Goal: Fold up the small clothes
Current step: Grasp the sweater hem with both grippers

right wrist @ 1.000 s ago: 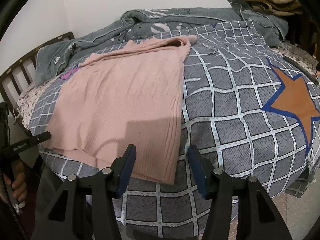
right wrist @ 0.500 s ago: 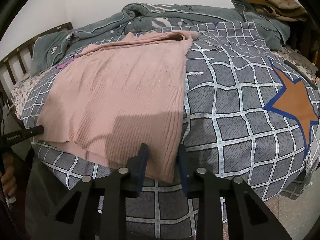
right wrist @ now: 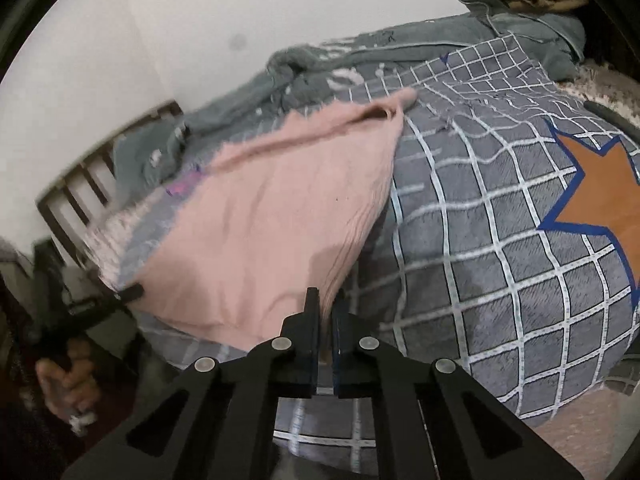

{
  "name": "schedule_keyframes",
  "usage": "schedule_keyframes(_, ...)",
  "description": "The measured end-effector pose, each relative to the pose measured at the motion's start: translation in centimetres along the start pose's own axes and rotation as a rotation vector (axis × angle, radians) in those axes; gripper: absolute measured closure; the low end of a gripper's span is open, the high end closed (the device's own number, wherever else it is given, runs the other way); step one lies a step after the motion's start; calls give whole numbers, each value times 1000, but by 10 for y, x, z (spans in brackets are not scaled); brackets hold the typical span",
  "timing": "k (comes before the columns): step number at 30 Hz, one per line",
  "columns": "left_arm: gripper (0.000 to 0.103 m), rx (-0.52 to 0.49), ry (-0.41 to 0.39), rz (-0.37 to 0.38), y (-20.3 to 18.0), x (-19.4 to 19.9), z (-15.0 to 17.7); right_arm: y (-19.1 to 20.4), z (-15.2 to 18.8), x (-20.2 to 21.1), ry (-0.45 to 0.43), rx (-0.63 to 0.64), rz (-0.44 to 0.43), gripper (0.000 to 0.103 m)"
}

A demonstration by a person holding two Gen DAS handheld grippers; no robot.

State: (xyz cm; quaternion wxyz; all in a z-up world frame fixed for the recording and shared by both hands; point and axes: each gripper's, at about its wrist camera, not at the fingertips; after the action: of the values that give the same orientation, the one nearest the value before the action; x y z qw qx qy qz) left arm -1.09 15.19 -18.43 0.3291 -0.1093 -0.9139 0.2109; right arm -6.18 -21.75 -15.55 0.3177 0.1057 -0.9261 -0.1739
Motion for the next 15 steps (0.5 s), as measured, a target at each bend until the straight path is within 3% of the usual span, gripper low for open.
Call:
schedule_keyframes(9,96,58,-90,34,-14,28,-51,-10,-46,17,-40,-182,-124,99)
schedule_keyframes(15,96,87,-127,47,-24,20,-94,-14,-90,12,-74,-263,-191,99)
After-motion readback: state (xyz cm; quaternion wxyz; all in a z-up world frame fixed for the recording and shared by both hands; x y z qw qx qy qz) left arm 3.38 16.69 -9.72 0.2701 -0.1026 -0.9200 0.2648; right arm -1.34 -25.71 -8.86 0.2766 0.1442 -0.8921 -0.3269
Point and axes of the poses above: each gripper's, at about its wrist camera, not at the fingertips, and x roughly against the way its jaws point, y to its left, z to its underside, and after that the axes turned 6 degrees about -y, right-handed
